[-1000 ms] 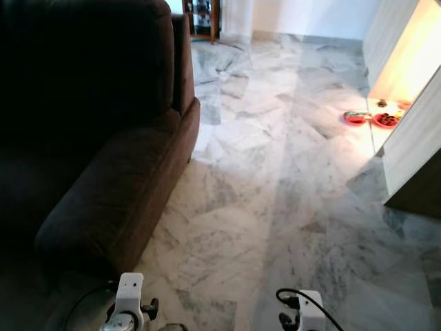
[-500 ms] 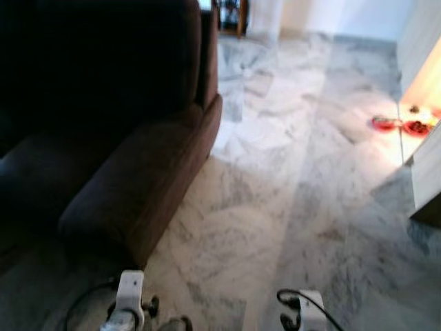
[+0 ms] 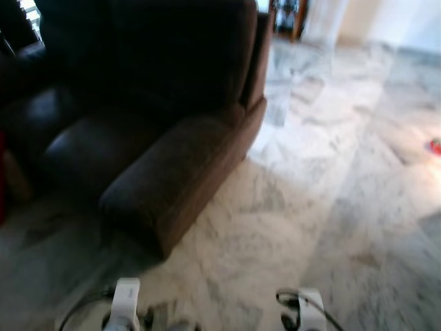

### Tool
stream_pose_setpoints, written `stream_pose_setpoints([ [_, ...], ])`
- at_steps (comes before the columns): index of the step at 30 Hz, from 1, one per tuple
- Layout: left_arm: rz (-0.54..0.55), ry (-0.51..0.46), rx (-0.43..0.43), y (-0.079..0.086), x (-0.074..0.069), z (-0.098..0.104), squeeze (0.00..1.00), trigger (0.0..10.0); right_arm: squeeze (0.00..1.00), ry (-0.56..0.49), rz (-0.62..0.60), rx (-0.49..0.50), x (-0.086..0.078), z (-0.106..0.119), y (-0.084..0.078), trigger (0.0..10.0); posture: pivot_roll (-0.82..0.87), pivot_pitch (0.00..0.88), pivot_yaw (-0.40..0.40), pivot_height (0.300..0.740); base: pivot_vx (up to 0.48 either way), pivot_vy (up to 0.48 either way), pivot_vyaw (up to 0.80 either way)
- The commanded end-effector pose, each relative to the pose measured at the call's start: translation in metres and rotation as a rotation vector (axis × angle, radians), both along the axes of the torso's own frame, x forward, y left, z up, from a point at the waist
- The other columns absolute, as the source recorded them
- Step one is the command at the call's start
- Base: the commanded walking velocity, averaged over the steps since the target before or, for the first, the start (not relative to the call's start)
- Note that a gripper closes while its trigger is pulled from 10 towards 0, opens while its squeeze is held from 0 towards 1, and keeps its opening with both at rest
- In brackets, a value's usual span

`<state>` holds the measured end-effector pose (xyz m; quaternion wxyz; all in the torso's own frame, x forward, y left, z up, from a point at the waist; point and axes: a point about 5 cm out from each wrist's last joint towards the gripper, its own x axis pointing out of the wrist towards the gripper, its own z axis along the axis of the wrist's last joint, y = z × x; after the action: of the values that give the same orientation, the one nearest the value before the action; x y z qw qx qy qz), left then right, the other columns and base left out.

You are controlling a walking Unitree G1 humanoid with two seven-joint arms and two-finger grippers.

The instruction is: Move the pillow to the sofa from floor

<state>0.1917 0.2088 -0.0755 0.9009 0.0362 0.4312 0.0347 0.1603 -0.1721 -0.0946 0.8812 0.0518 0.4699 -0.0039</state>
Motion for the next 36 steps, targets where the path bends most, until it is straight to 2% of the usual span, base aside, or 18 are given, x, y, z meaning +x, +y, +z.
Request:
stream_pose_setpoints([
  [1,-0.011,0.029,0.011,0.0,-0.004,-0.003,0.0,10.0,0.0,0.003,-0.014,0.019,-0.003,-0.001,0.003,10.0,-0.01,0.095,-0.007,0.719,0.0,0.0,0.0],
  [8,-0.003,0.036,0.006,-0.005,-0.006,-0.004,0.0,10.0,0.0,0.002,0.004,0.02,-0.002,-0.001,0.003,10.0,-0.01,0.098,-0.008,0.719,0.0,0.0,0.0],
  [13,-0.013,0.041,-0.004,-0.021,-0.006,-0.007,0.0,10.0,0.0,0.001,-0.002,0.025,-0.002,-0.001,0.003,10.0,-0.01,0.099,-0.008,0.719,0.0,0.0,0.0],
  [15,-0.015,0.041,-0.005,-0.023,-0.006,-0.007,0.0,10.0,0.0,0.001,-0.003,0.025,-0.002,-0.001,0.002,10.0,-0.01,0.099,-0.008,0.719,0.0,0.0,0.0],
  [19,-0.027,0.026,-0.019,-0.041,0.004,-0.004,0.0,10.0,0.0,-0.002,-0.011,0.025,-0.002,-0.001,0.002,10.0,-0.01,0.103,-0.006,0.719,0.0,0.06,0.0],
  [24,-0.031,0.019,-0.024,-0.051,0.009,-0.002,0.0,10.0,0.0,0.006,-0.011,0.024,-0.002,-0.001,0.002,10.0,0.0,0.107,-0.008,0.719,0.0,0.257,0.0],
  [36,-0.02,0.023,-0.014,-0.041,0.005,-0.004,0.0,10.0,0.0,0.002,-0.017,0.032,-0.002,-0.001,0.002,10.0,0.0,0.106,-0.007,0.719,0.0,0.337,0.0],
])
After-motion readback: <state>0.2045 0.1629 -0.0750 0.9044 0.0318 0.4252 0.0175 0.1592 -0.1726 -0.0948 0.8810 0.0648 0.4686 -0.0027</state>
